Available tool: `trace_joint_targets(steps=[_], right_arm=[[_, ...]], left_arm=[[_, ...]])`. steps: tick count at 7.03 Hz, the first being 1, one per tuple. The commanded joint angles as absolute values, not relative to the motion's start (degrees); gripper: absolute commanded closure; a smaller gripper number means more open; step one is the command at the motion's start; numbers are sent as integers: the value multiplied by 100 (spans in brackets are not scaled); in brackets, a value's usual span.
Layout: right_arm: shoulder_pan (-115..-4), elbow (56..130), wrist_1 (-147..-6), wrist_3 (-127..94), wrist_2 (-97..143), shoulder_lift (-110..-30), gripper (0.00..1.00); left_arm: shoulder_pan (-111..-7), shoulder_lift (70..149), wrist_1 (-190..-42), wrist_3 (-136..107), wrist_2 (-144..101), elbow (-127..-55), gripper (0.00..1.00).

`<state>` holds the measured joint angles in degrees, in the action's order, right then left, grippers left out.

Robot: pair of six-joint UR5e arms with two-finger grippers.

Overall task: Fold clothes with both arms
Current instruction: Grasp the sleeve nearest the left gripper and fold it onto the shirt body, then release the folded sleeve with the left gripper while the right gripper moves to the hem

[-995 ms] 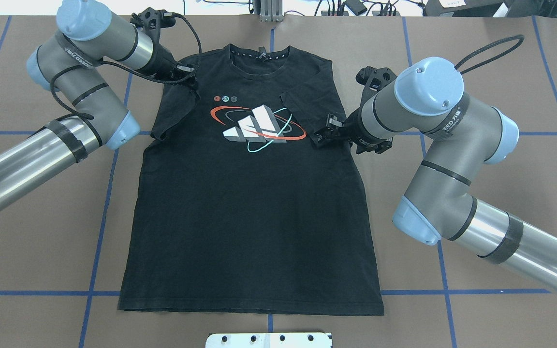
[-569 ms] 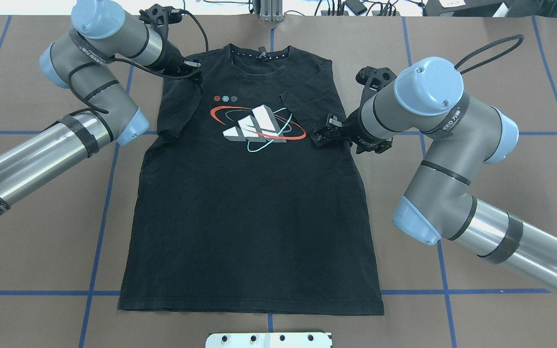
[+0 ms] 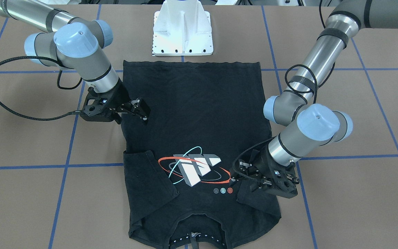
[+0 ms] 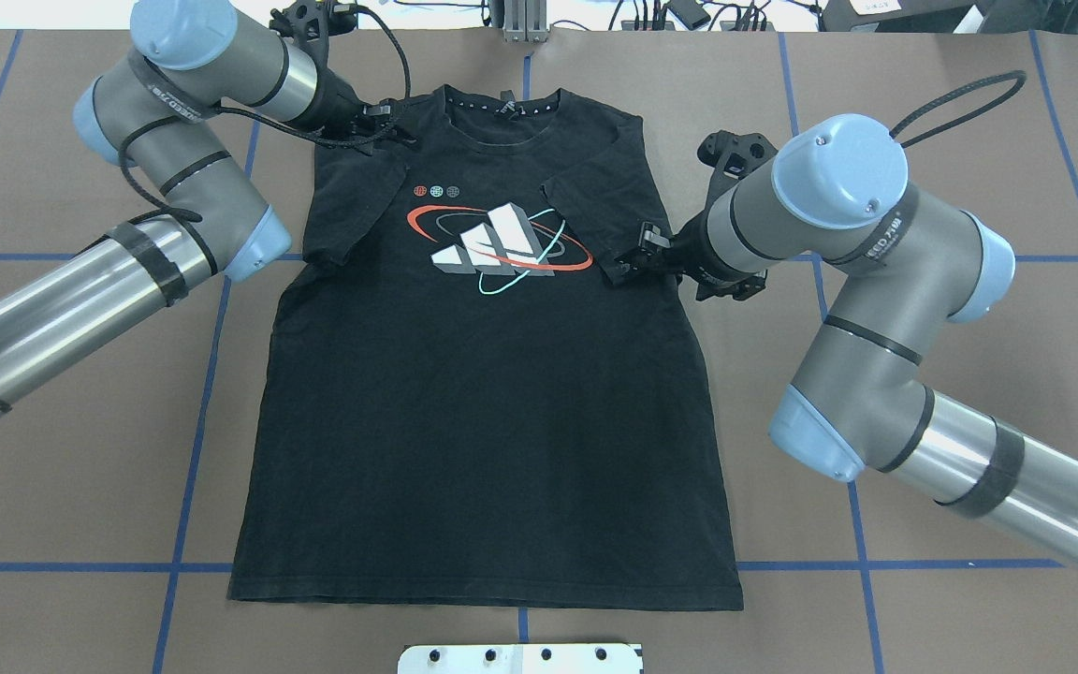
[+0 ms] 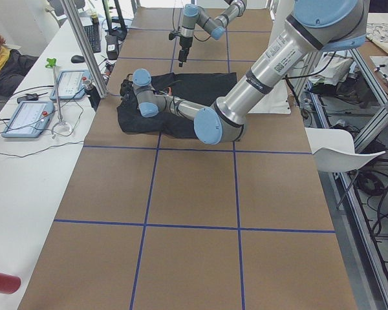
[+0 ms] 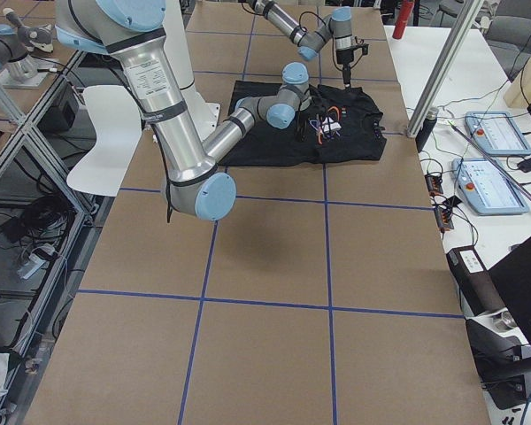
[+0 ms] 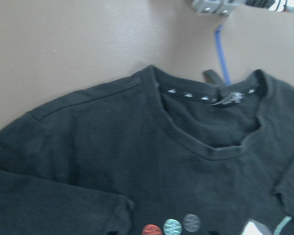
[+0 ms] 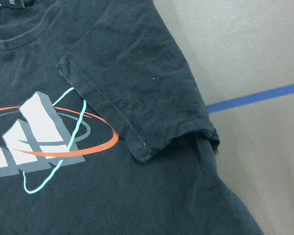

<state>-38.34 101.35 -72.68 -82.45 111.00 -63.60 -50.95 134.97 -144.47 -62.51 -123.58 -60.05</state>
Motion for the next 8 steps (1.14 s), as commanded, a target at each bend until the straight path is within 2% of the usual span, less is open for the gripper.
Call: trace_joint_targets(steps=[1, 2, 4, 8], right_arm=[[-2995, 10895, -7286, -10025, 10246, -7237, 0], [-2118, 11281, -7295, -11116, 9169, -7686, 0], [-1374, 12011, -7661, -11821, 8833, -8276, 2], [-204, 12190, -7708, -12304, 8474, -8753, 9]], left_arm=[[-5089, 12478, -14440, -7124, -12743, -7542, 1], [-5071, 11819, -14432, -7197, -12883, -8263, 1], [-5063, 11698, -14458, -7574, -13043, -8367, 1], [-5019, 11689, -14476, -7752, -13008, -8385, 1]])
